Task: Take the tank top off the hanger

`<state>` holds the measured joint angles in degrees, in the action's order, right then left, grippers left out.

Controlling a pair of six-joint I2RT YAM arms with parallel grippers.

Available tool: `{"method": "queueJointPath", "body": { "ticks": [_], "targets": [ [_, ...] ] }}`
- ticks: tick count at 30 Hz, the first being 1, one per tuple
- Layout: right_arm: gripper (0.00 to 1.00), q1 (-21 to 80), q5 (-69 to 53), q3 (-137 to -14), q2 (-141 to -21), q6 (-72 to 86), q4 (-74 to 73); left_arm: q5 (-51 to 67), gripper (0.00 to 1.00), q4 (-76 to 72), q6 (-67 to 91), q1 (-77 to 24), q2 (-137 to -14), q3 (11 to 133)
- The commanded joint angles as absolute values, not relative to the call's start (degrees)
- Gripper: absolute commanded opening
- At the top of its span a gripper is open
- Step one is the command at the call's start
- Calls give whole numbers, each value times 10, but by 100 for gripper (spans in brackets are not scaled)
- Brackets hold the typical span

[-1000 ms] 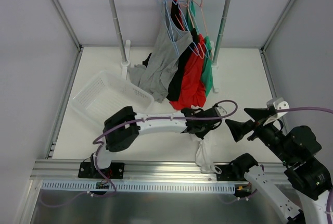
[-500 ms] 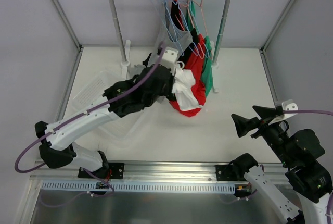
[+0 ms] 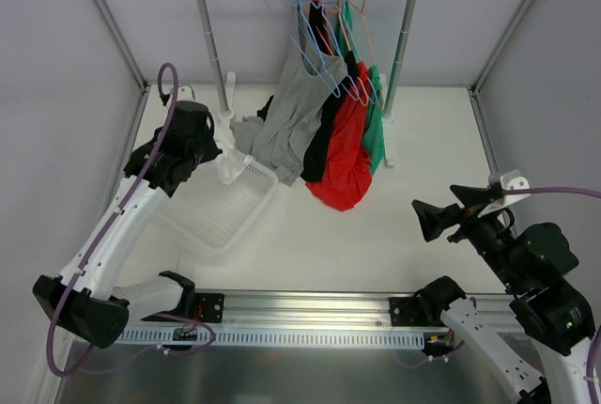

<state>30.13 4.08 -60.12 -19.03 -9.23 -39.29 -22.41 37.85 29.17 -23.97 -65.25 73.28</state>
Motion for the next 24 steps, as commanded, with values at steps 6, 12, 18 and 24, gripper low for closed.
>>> {"method": "queueJointPath", "body": {
  "ticks": [6,12,18,24],
  "targets": [
    [99,300,7,-592,-221,-89,-344,-164,0,351,374,-161,-698,611],
    [99,301,6,-584,-229,-89,-338,-157,0,321,391,-153,-681,564],
    [100,301,-15,-577,-237,-90,-333,-191,0,309,403,-149,-617,535],
    [99,301,-25,-573,-244,-86,-323,-148,63,309,388,-149,-628,541]
  ]
}}
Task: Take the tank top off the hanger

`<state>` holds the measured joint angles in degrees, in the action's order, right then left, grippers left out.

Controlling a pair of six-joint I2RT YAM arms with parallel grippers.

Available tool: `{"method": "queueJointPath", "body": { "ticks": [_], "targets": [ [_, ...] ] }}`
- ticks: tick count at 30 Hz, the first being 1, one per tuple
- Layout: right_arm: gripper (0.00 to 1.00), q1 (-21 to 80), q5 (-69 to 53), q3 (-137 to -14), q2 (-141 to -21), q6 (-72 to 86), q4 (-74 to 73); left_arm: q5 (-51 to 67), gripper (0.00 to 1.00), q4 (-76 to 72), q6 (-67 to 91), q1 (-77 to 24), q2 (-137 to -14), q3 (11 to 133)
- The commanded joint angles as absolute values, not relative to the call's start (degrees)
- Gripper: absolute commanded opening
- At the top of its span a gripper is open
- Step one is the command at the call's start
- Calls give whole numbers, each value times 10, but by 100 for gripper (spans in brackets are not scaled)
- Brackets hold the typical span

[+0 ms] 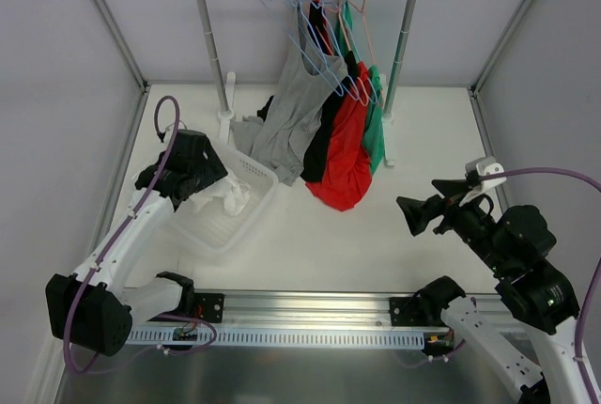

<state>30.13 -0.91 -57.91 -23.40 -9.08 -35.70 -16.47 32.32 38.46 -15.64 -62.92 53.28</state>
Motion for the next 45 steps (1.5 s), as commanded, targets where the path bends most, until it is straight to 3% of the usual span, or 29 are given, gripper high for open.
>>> {"method": "queueJointPath", "body": {
  "ticks": [1,2,3,6,11,14,20,23,31,45],
  "targets": [
    [100,301,-25,-571,-245,-86,-323,-145,73,310,388,-149,-626,541],
    [100,301,-22,-570,-247,-86,-323,-142,89,311,382,-149,-616,543],
    [99,301,-19,-570,-250,-86,-323,-139,98,314,378,-149,-610,547],
    [99,301,3,-564,-257,-84,-323,-108,99,327,356,-149,-572,575],
    [99,301,175,-575,-318,-74,-385,-93,99,379,296,-150,-497,654],
    [100,301,279,-594,-366,-62,-428,-116,99,431,249,-149,-483,699],
    [99,300,334,-592,-355,-59,-453,-253,99,464,168,-150,-390,676],
    [100,301,334,-590,-333,-59,-461,-303,99,461,153,-149,-363,644],
    [100,301,366,-579,-257,-69,-475,-287,99,422,172,-131,-317,567],
    [99,301,356,-556,-257,-80,-465,-264,99,416,183,-127,-285,526]
  ]
}}
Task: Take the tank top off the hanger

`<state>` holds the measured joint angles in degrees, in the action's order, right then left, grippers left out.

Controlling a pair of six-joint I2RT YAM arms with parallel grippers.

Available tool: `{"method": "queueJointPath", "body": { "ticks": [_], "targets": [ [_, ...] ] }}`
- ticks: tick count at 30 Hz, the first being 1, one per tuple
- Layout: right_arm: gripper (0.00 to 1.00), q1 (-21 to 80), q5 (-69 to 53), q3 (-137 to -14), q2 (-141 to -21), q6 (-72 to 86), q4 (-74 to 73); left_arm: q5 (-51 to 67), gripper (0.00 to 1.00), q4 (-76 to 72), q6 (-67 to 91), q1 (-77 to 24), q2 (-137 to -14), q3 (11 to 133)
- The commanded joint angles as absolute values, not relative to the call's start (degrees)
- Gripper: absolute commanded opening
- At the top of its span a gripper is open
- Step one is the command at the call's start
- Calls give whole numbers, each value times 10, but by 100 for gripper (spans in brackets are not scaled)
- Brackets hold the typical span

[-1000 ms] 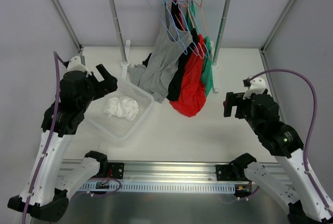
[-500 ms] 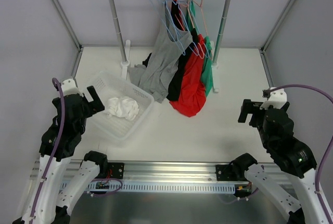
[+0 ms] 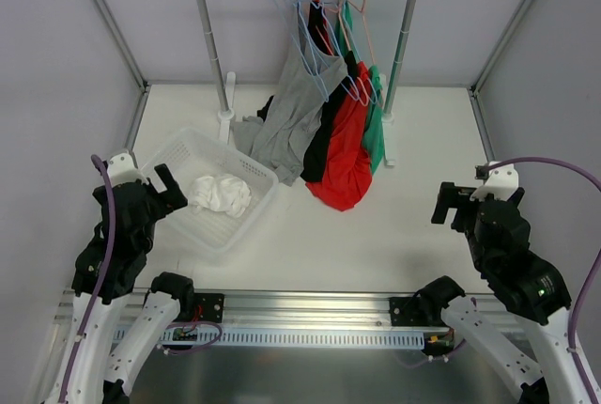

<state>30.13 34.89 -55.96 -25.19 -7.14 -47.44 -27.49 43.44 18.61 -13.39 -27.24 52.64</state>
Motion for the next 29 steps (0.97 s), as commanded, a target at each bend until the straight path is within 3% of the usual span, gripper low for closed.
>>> {"method": "queueJointPath", "body": {
  "ticks": [1,29],
  "targets": [
    [99,301,356,-553,-256,-81,-461,-260,99,414,183,-125,-292,526],
    [100,300,307,-544,-287,-68,-414,-242,99,410,182,-106,-295,522]
  ]
}}
